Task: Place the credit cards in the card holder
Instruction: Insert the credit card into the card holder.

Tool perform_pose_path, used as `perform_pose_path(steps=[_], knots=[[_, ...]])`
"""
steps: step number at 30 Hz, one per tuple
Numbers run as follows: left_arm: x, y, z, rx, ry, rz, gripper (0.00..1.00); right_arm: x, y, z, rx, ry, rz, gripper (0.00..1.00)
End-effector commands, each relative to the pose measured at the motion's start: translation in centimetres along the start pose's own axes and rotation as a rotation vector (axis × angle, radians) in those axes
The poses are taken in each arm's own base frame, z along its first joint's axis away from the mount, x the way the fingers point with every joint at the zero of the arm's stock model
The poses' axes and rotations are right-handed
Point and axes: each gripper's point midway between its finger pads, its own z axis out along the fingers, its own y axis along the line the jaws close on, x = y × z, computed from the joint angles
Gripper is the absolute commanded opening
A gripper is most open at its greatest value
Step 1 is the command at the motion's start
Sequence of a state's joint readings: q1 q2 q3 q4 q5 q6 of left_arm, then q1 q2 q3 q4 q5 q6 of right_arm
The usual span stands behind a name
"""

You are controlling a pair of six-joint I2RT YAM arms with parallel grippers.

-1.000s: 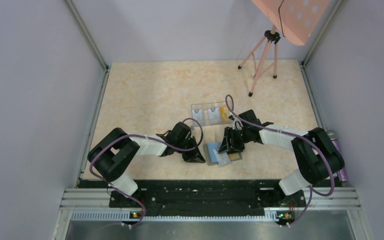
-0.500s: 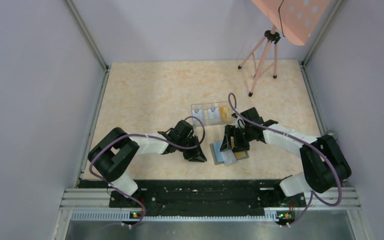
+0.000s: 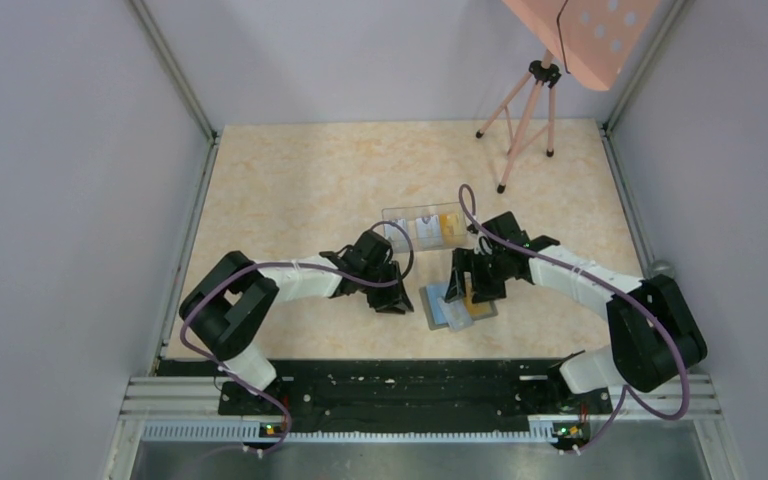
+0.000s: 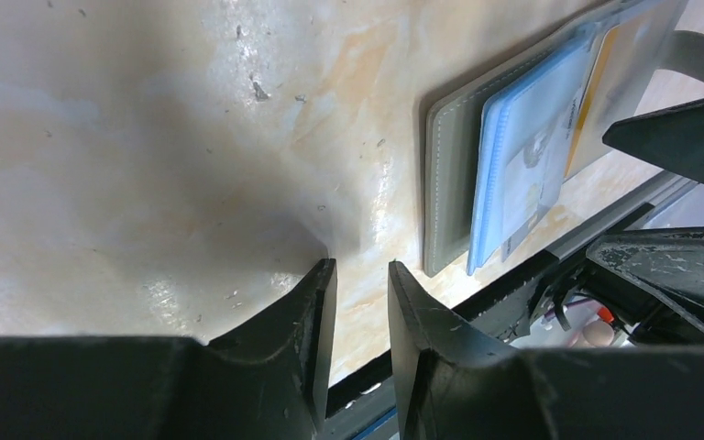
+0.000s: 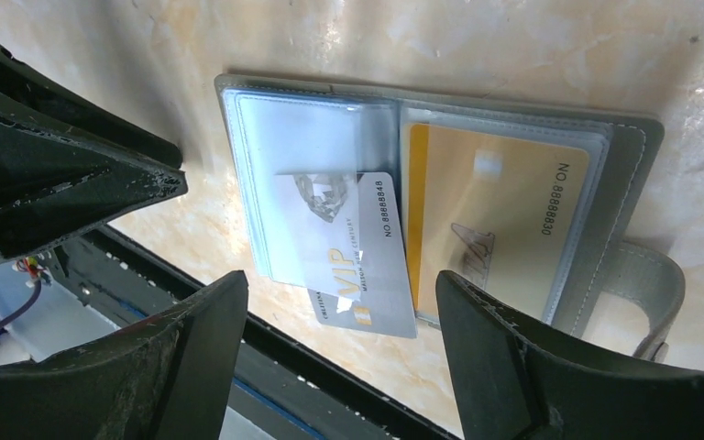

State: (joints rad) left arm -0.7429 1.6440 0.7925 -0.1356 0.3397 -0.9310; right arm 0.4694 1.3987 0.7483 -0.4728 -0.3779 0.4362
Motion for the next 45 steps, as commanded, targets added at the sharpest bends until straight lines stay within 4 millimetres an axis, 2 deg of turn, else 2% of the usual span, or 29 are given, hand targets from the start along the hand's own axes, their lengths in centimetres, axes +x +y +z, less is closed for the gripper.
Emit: perform_pose_path(steps=[1, 5, 8, 13, 15, 19, 27, 32, 38, 45], knots=[[-0.7, -1.1, 0.4, 0.036, -0.004, 0.015, 0.33, -0.5, -0.1, -0.4, 0.007, -0.012, -0.015, 0.74], [-1.0, -1.9, 0.5, 0.054, 0.002, 0.021, 0.33, -0.1, -0.2, -0.8, -0.023, 0.006, 0.024, 0.69], [-1.5, -2.7, 0.7, 0.054, -0.001, 0.038, 0.33, 0.9, -0.5, -1.3, -0.015, 0.037, 0.039, 0.65], [-2.1, -3.3, 1.3, 0.044, 0.013, 0.053, 0.33, 2.7, -1.0, -2.1, 0.01, 0.085, 0.051, 0.5], [-2.1, -3.3, 1.5, 0.041, 0.017, 0.051, 0.33, 3.3, -1.0, -2.3, 0.008, 0.102, 0.059, 0.36], [-2.5, -3.1, 1.8, 0.017, 0.013, 0.045, 0.33, 4.3, -0.9, -2.2, 0.009, 0.145, 0.077, 0.01], [-3.9, -3.6, 2.4, -0.025, -0.001, 0.05, 0.34, 6.5, -1.1, -0.9, 0.054, 0.218, 0.071, 0.0], [-4.0, -3.4, 2.4, -0.039, -0.002, 0.046, 0.34, 6.9, -1.7, 0.2, 0.08, 0.217, 0.072, 0.0], [-3.8, -3.1, 2.4, -0.044, 0.0, 0.038, 0.34, 5.7, -1.3, 0.9, 0.059, 0.136, 0.049, 0.0], [-3.7, -3.1, 2.4, -0.044, 0.001, 0.036, 0.34, 2.7, -0.2, 1.0, 0.027, -0.014, 0.047, 0.0]])
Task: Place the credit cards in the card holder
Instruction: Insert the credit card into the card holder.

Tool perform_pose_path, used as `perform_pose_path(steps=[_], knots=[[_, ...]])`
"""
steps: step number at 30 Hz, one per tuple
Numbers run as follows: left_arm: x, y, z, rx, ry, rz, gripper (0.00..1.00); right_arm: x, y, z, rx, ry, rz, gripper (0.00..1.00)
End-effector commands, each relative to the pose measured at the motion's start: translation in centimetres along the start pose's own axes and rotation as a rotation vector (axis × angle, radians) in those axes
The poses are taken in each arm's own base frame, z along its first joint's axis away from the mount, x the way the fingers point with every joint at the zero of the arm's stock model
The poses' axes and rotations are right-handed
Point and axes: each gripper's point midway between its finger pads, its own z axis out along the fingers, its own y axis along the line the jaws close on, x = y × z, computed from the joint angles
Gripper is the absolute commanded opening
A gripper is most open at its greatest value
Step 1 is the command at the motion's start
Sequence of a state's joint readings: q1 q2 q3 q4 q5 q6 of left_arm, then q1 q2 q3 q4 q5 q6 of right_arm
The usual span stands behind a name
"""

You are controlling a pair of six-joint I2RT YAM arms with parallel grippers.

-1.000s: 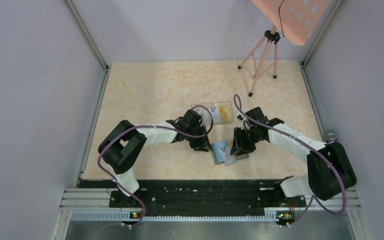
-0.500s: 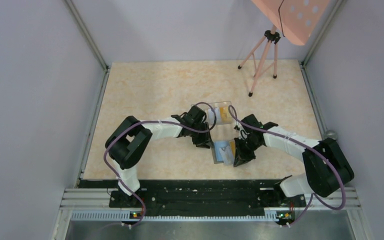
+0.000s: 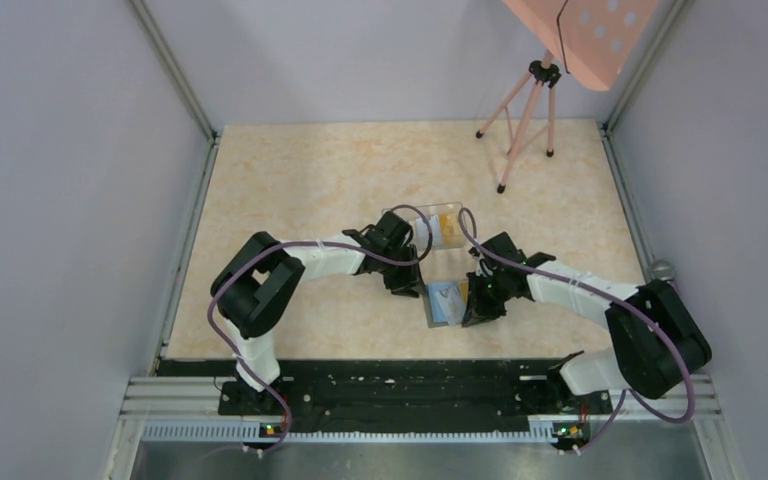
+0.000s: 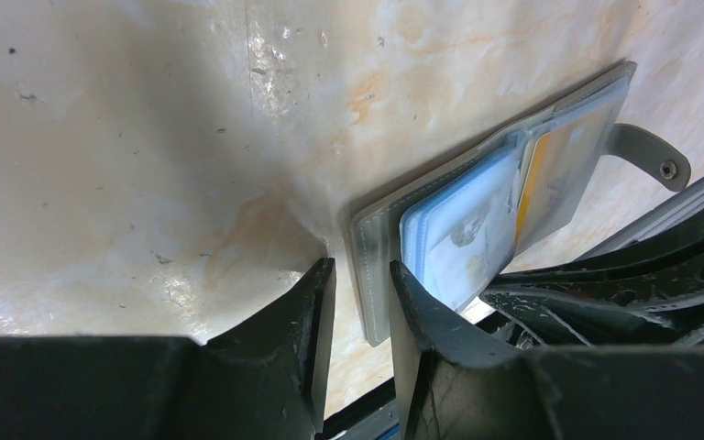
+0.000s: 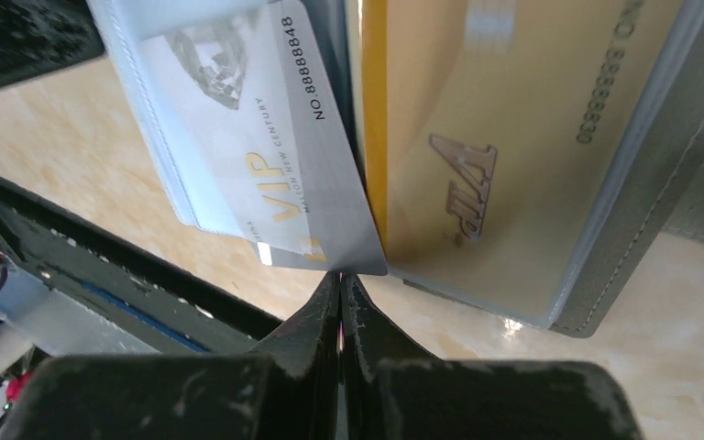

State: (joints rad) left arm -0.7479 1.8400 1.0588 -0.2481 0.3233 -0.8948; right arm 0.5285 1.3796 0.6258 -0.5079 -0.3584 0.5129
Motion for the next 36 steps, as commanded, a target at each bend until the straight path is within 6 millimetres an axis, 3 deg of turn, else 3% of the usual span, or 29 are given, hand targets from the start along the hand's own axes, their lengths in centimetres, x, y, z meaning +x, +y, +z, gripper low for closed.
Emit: perform_pose_path(steps=[1, 5, 9, 14, 18, 24, 30, 36], knots=[[-0.2, -0.3, -0.3, -0.003, -0.011, 0.009, 0.34, -3.4, 1.9, -0.6, -0.049, -0.165, -0.028, 0.0], [-0.1, -0.1, -0.3, -0.006, -0.009, 0.008, 0.34, -4.3, 3.2, -0.8, -0.097, -0.19, -0.042, 0.0], [0.0, 0.0, -0.3, -0.008, -0.009, 0.006, 0.34, -3.9, 4.0, -0.7, -0.141, -0.168, -0.057, 0.0], [0.2, 0.3, -0.3, -0.012, -0.007, 0.003, 0.34, -4.1, 4.0, -1.9, -0.133, -0.209, -0.072, 0.0], [0.5, 0.4, -0.6, -0.008, -0.008, -0.003, 0.34, -5.4, 3.2, -3.2, -0.066, -0.26, -0.059, 0.23], [1.2, 0.8, -0.8, 0.002, -0.005, -0.024, 0.33, -6.7, 0.7, -3.0, 0.007, -0.228, 0.006, 0.4], [1.9, 0.8, -0.5, 0.006, 0.021, -0.032, 0.28, -6.2, -0.2, -1.4, 0.023, -0.146, 0.021, 0.43], [2.2, 0.6, -0.1, 0.013, 0.034, -0.03, 0.24, -5.6, 0.6, -0.6, -0.041, -0.114, 0.036, 0.4]])
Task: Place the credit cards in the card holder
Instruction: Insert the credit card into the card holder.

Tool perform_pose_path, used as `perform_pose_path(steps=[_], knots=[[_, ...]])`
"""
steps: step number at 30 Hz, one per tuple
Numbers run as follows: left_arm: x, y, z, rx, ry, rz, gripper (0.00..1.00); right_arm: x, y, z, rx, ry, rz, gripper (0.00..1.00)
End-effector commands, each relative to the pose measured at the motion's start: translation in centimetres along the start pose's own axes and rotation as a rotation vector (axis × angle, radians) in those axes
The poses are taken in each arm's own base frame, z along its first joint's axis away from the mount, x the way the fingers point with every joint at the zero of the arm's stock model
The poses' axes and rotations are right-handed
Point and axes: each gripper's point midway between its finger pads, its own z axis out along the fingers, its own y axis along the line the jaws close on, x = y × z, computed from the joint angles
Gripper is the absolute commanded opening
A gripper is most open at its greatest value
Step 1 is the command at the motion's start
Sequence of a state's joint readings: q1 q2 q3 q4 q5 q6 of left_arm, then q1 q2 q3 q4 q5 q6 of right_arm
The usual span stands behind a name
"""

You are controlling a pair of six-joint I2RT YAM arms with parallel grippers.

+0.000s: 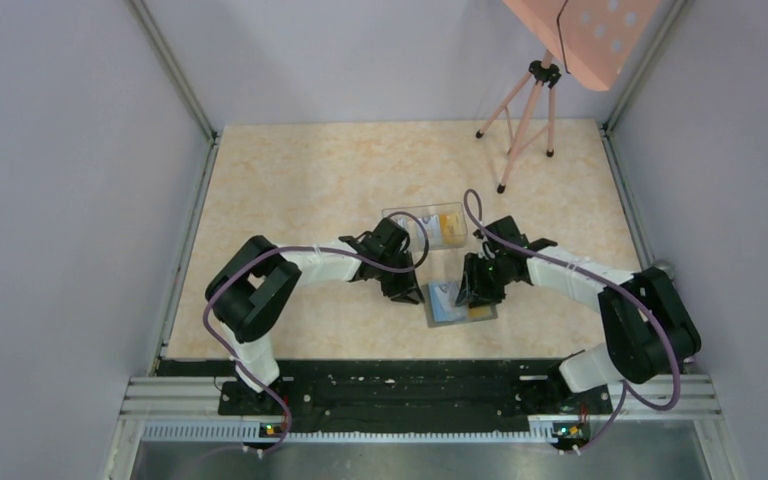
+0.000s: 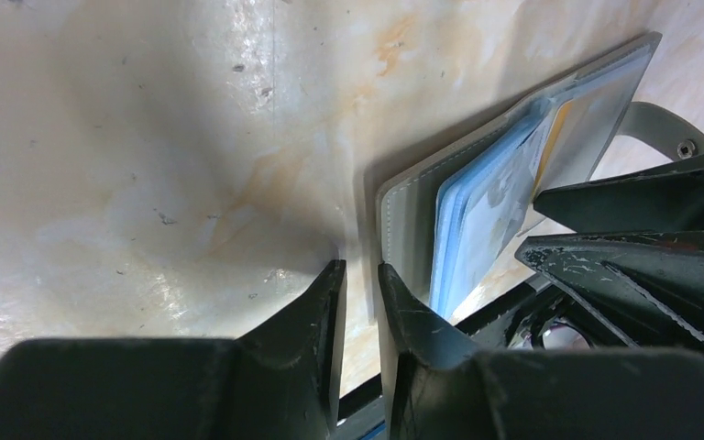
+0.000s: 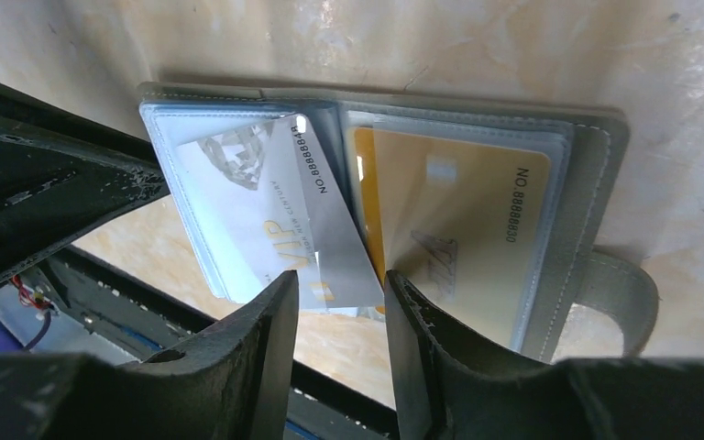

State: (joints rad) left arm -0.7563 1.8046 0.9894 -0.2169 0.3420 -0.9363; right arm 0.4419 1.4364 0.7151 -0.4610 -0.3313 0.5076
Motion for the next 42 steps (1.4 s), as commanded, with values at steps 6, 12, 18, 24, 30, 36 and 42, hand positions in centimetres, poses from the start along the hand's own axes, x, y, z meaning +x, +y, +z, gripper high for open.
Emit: perform_pose_path(steps=[6, 12, 18, 24, 30, 36, 42], knots=[[0.7, -0.2, 0.4, 0.008, 0.019, 0.01, 0.22, 0.0, 1.5, 0.6, -0.088, 0.023, 0.006, 0.3], [0.7, -0.3, 0.3, 0.007, 0.017, 0.013, 0.22, -0.1, 2.5, 1.0, -0.123, 0.035, 0.011, 0.18], [0.2, -0.5, -0.7, 0.0, -0.023, 0.025, 0.27, -0.3, 3.2, 0.9, -0.149, 0.036, 0.008, 0.16], [-0.1, -1.1, -1.8, 0.014, -0.054, 0.026, 0.31, -1.1, 2.9, 0.2, -0.1, 0.006, -0.007, 0.21], [0.1, -1.9, -2.0, 0.065, -0.054, 0.018, 0.32, -2.4, 1.5, -1.2, 0.001, -0.055, -0.029, 0.31], [0.3, -2.8, -1.8, 0.118, -0.038, 0.012, 0.36, -1.8, 0.5, -0.6, 0.028, -0.019, -0.039, 0.36], [0.3, -4.2, -1.5, 0.194, -0.022, 0.001, 0.4, -0.4, 0.5, 0.8, -0.019, 0.033, -0.02, 0.38]])
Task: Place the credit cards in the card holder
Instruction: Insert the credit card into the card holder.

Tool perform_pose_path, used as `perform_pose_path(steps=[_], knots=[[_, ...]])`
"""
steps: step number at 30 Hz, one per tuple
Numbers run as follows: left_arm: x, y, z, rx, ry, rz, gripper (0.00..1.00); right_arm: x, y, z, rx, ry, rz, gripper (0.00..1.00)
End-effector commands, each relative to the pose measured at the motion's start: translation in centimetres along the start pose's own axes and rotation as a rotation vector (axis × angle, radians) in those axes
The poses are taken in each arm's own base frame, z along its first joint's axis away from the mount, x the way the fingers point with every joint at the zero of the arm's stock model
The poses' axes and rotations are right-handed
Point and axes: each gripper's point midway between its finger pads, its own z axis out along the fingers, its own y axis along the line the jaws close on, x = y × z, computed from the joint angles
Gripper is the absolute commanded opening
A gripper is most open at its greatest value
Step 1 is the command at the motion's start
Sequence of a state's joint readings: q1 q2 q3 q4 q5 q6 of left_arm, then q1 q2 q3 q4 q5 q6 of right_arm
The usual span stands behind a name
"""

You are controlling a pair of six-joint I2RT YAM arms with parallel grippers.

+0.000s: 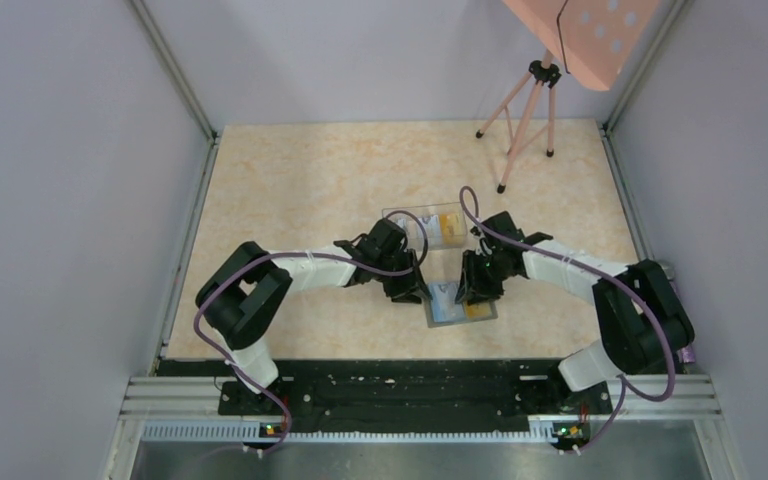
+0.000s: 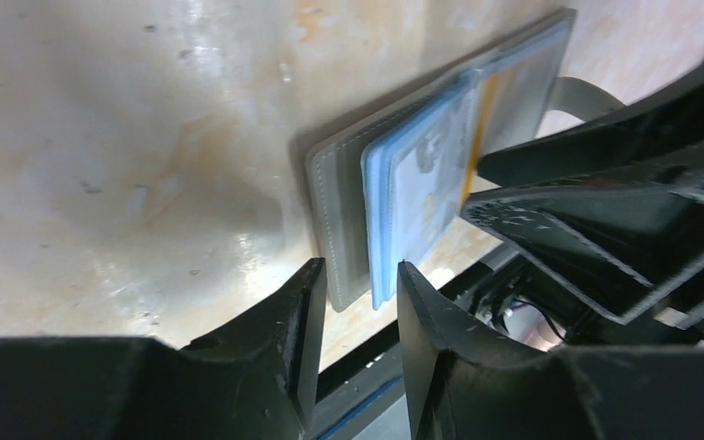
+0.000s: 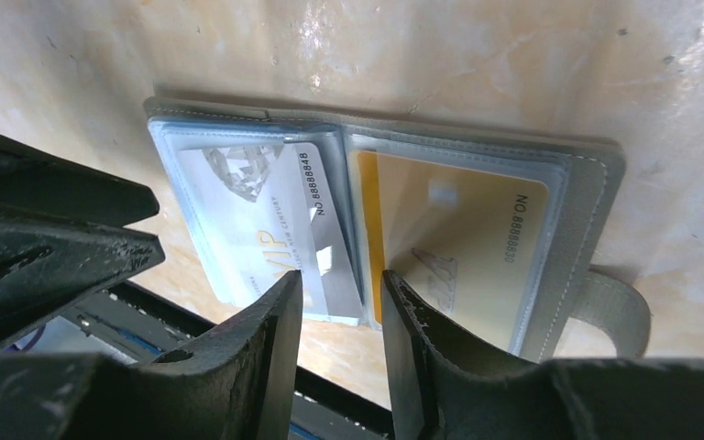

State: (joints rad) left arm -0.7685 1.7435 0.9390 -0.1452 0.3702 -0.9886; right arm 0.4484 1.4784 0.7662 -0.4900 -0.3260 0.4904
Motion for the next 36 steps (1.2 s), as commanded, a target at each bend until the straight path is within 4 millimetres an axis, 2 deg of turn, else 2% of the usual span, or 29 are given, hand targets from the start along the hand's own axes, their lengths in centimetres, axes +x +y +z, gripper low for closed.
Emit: perform_pose_path(steps=[1, 10, 19, 25, 32, 36], knots=[[-0.3, -2.9, -0.2, 0.129, -0.007, 0.015, 0.4, 0.3, 0.2, 0.9, -0.037, 0.02, 0.001, 0.38], [0.1, -3.2, 0.8, 0.132, 0.024, 0.018, 0.4, 0.7, 0.6, 1.9, -0.069, 0.056, 0.015, 0.33], [0.0, -2.9, 1.0, 0.099, 0.021, 0.035, 0.39, 1.2, 1.0, 2.5, -0.088, 0.079, 0.028, 0.22], [-0.9, -1.8, -0.4, -0.067, -0.047, 0.105, 0.39, 1.4, 0.9, 2.6, -0.085, 0.084, 0.027, 0.18], [-1.9, -3.0, -2.1, -0.086, -0.136, 0.143, 0.4, 1.2, 1.1, 2.6, -0.096, 0.079, 0.032, 0.1], [-2.0, -3.4, -2.4, -0.084, -0.16, 0.153, 0.39, 1.2, 1.3, 2.6, -0.103, 0.08, 0.035, 0.1]])
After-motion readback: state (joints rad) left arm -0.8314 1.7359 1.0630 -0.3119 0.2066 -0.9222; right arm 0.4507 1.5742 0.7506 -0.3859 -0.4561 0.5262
